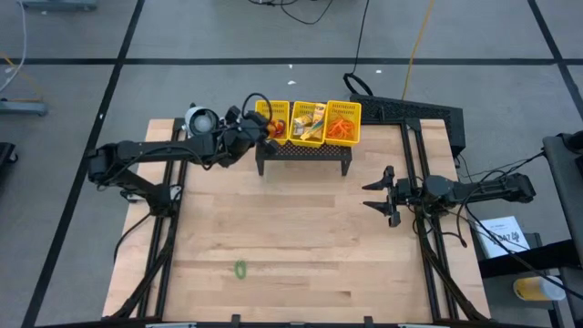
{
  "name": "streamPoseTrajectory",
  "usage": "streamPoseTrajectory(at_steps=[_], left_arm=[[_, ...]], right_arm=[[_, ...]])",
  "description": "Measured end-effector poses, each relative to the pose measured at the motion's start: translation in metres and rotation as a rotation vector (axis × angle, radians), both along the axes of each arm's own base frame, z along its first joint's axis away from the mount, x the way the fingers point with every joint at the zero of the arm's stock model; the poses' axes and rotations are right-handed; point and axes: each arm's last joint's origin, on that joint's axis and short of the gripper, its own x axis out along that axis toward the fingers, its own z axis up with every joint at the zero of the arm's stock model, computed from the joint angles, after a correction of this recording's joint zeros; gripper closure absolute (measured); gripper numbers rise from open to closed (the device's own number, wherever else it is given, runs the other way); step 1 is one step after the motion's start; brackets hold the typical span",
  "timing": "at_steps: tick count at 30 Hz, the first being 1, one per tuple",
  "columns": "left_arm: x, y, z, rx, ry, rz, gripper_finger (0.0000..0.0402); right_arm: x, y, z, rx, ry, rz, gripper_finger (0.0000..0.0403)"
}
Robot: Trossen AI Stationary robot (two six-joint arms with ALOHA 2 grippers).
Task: Pick & Place Office Desk Supplies
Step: Put the yellow spring keychain into the left yellow bin on the shelf, then put the green spring keychain into the left yellow bin on the shelf
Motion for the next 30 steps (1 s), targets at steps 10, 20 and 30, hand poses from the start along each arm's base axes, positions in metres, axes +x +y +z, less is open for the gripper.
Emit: streamPoseTrajectory(at_steps=[10, 20, 30], left_arm=[[0.000, 0.001, -0.002, 0.005, 0.003, 0.029, 0.0195], [0.000, 0.000, -0.004, -0.054, -0.036, 0.022, 0.0158], [-0.002, 0.013, -0.006, -0.179, -0.131, -0.029, 0.0158]], right_arm=[[0.000, 0.000, 0.000, 0.000, 0.000, 0.000, 0.0188], [0.000, 0.000, 0.000, 0.000, 0.000, 0.000, 0.0188], [0.000, 0.000, 0.000, 0.000, 0.000, 0.000, 0.0188]])
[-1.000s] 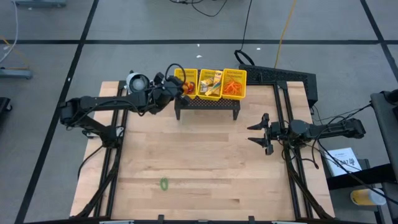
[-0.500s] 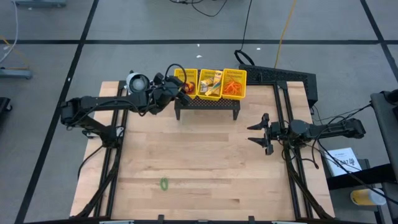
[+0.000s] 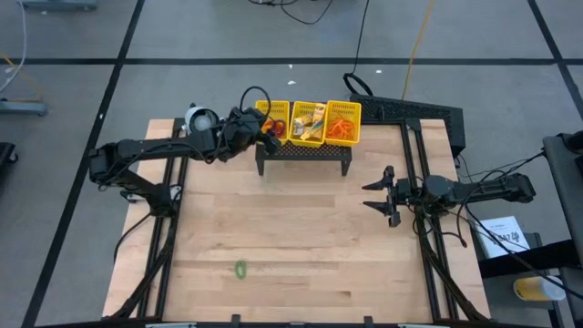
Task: Pick & Place Office Desk Supplies
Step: Put the green spring keychain into the left yellow bin on the shelf
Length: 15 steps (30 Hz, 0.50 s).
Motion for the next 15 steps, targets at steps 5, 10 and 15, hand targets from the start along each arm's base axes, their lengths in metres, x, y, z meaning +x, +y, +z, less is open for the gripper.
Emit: streamPoseTrajectory(at_steps=[5, 10, 15], left_arm=[[0.004, -0.009, 0.000, -0.018, -0.003, -0.074, 0.0158], [0.003, -0.030, 0.006, -0.033, 0.007, -0.199, 0.0158], [0.006, -0.058, 0.003, -0.092, 0.043, -0.367, 0.0158]], right_arm=[[0.000, 0.000, 0.000, 0.000, 0.000, 0.000, 0.0188], [0.000, 0.000, 0.000, 0.000, 0.000, 0.000, 0.0188], [0.000, 0.000, 0.000, 0.000, 0.000, 0.000, 0.0188]])
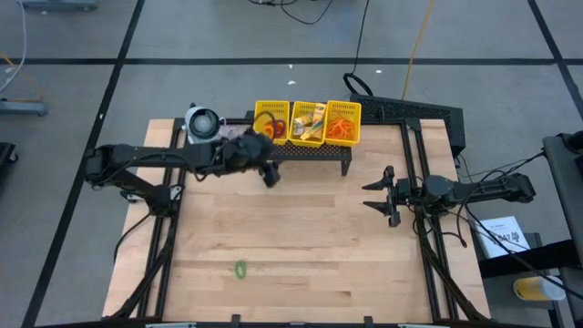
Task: Pick & Place Office Desk Supplies
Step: Put the green spring keychain into the left yellow bin on the shelf
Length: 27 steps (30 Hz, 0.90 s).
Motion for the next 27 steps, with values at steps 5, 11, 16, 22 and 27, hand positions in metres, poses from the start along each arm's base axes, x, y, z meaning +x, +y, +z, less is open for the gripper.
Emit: streamPoseTrajectory(at_steps=[5, 11, 16, 22, 27], left_arm=[[0.004, -0.031, -0.002, -0.064, 0.003, -0.174, 0.0158], [-0.001, -0.076, -0.042, -0.105, 0.052, -0.324, 0.0158], [-0.009, -0.112, -0.080, -0.147, -0.026, -0.520, 0.0158], [-0.010, -0.146, -0.111, -0.216, -0.129, -0.712, 0.0158], [-0.011, -0.153, -0.130, -0.228, -0.181, -0.745, 0.0158]], right_arm=[[0.000, 0.000, 0.000, 0.000, 0.000, 0.000, 0.0188], [0.000, 0.000, 0.000, 0.000, 0.000, 0.000, 0.0188], [0.000, 0.000, 0.000, 0.000, 0.000, 0.000, 0.0188], [0.000, 0.000, 0.000, 0.000, -0.004, 0.000, 0.0188], [0.000, 0.000, 0.000, 0.000, 0.000, 0.000, 0.0188]])
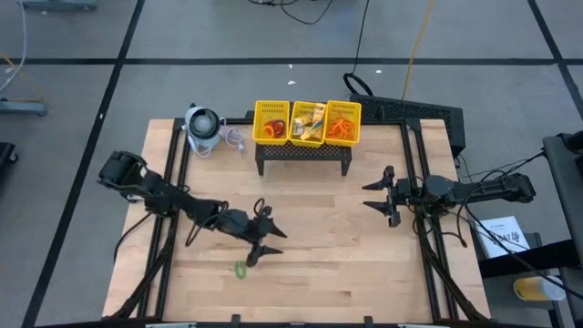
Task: Pick & Place Office Desk Supplies
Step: Put the green spring keychain into the left yellow bin on the shelf
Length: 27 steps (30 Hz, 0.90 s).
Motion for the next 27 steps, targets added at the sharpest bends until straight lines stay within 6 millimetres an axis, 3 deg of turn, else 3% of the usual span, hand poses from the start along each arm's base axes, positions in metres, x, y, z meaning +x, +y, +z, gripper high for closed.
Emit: streamPoseTrajectory(at_steps=[4, 11, 22, 27], left_arm=[[-0.007, -0.004, -0.005, -0.093, -0.016, 0.011, 0.0158], [-0.023, -0.031, -0.015, -0.245, 0.107, 0.009, 0.0158], [-0.013, -0.046, -0.062, -0.394, 0.190, 0.008, 0.0158], [-0.018, -0.047, -0.064, -0.411, 0.290, -0.016, 0.0158]], right_arm=[[0.000, 0.000, 0.000, 0.000, 0.000, 0.000, 0.0188], [0.000, 0.000, 0.000, 0.000, 0.000, 0.000, 0.0188], [0.000, 0.000, 0.000, 0.000, 0.000, 0.000, 0.0188], [0.000, 0.000, 0.000, 0.000, 0.000, 0.000, 0.0188]])
